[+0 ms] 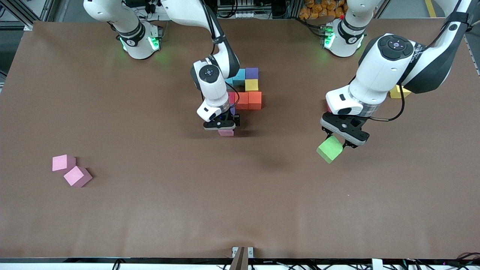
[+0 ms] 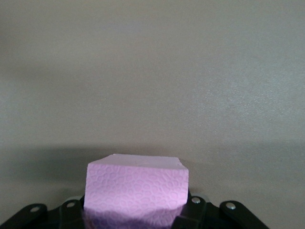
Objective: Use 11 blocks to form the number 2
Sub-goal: 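Lower the pink cube below the purple cube while the left gripper holds green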
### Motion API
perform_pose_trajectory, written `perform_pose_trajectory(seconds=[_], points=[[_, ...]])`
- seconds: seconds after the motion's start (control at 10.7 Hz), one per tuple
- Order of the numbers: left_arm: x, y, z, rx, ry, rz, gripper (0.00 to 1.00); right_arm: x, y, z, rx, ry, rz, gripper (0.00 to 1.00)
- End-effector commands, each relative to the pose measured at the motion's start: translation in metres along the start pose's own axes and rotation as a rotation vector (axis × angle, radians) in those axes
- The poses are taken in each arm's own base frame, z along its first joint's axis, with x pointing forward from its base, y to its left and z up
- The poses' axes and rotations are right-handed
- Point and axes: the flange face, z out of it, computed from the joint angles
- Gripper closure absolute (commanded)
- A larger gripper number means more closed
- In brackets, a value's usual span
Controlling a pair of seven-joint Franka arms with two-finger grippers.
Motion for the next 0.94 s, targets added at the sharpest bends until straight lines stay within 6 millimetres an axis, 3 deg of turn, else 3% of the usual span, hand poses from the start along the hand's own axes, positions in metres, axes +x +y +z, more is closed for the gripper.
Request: perform_pose_trajectory(seconds=[0.0, 0.56, 0.84], points=[[-0.003, 0.000, -0.003, 0.004, -0.009, 0.018, 0.70, -0.016, -0.003, 0.000, 0.001, -0.009, 0.028, 0.96], [-0.004, -0.001, 0.002, -0.009, -0.013, 0.018, 0.68, -0.024, -0.001, 0.006, -0.012, -0.012, 0.006, 0.96], [-0.010, 0.012, 0.015, -0.032, -0.039, 0.033, 0.68, -0.023, 0.003, 0.007, -0.019, -0.013, -0.008, 0.97]])
